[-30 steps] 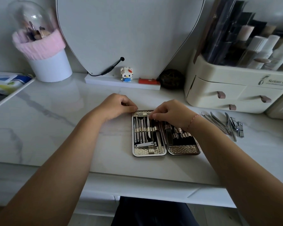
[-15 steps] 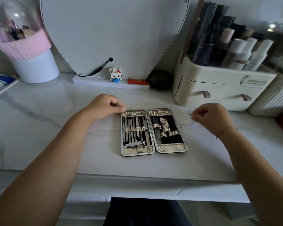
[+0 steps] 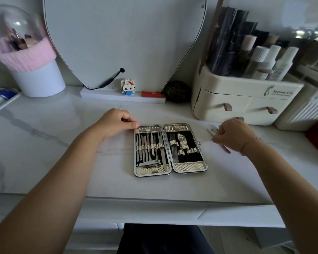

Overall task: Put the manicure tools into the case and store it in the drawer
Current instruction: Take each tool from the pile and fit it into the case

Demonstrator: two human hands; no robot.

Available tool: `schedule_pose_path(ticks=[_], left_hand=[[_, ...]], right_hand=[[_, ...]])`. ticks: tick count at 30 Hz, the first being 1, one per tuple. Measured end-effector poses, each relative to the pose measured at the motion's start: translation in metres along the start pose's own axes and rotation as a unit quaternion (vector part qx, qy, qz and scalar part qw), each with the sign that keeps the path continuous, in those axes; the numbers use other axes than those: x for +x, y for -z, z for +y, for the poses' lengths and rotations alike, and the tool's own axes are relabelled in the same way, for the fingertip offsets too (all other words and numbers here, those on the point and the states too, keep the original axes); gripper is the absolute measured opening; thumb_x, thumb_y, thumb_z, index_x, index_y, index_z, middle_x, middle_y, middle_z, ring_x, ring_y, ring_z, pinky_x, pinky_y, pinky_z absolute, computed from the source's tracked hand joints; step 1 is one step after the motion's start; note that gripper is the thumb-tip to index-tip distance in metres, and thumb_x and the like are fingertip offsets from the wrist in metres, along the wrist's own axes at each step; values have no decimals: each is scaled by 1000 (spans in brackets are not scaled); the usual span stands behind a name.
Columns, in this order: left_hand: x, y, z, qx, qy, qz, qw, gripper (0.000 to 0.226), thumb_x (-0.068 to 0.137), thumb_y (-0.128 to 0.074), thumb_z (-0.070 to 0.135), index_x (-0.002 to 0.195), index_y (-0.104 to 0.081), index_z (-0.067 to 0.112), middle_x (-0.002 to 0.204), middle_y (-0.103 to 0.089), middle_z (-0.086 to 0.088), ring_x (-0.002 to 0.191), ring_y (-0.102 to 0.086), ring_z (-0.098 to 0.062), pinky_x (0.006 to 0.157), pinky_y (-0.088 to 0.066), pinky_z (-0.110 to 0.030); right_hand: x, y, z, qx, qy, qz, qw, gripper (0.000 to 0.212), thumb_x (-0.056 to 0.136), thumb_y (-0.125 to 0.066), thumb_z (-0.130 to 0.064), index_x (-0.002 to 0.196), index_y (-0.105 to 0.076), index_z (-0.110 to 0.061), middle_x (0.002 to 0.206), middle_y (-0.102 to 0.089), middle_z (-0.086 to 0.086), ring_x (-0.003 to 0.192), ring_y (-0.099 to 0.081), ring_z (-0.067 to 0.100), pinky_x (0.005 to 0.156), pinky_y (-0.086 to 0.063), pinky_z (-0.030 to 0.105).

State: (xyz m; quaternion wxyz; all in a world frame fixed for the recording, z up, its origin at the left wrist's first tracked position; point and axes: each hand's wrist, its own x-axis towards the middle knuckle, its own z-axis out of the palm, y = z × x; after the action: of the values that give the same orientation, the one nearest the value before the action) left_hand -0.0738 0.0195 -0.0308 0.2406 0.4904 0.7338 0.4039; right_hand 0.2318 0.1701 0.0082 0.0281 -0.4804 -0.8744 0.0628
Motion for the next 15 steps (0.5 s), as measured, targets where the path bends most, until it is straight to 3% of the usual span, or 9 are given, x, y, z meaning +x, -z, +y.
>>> schedule_pose_path(ticks=[3,5,8,11,15], left_hand=[[0,0,0,-1,0,-2,1000,5,77,-76,24,81,-74,24,86,-70,10,88,-61,-4,82,-38,-19],[-1,0,1,-1,-1,-3,1000,5,77,-76,24,81,-74,24,86,-70,11,87,-60,-3,81,-38,-18],[0,0,2,0,1,-3,1000,4,76,-76,25,79,-73,26,86,-70,12,87,-60,-2,80,-38,-18],[0,0,1,-2,1,-3,1000,4,76,-76,26,78,-73,27,86,-70,12,89,-60,-3,82,-38,-20],[0,0,-1,5,2,-1,1000,4,76,-76,26,79,-74,27,86,-70,12,89,-60,-5,82,-38,-21]], right_hand=[[1,2,-2,2,28,-23,999,32,70,-59,-19,39,-55,-14,35,-40,-5,62,-56,26,82,-51,47],[4,2,-2,8,44,-34,998,29,71,-58,-17,44,-51,-9,33,-34,-6,54,-41,21,86,-47,50],[4,8,-9,6,49,-78,996,34,69,-57,-16,44,-34,-16,36,-23,-5,52,-26,18,68,-41,37],[1,11,-18,22,43,-94,994,33,68,-59,-16,47,-34,-14,51,-28,3,52,-25,18,55,-26,27],[-1,9,-14,64,37,-87,993,33,72,-60,-18,47,-40,-8,47,-28,2,50,-26,17,54,-26,27]])
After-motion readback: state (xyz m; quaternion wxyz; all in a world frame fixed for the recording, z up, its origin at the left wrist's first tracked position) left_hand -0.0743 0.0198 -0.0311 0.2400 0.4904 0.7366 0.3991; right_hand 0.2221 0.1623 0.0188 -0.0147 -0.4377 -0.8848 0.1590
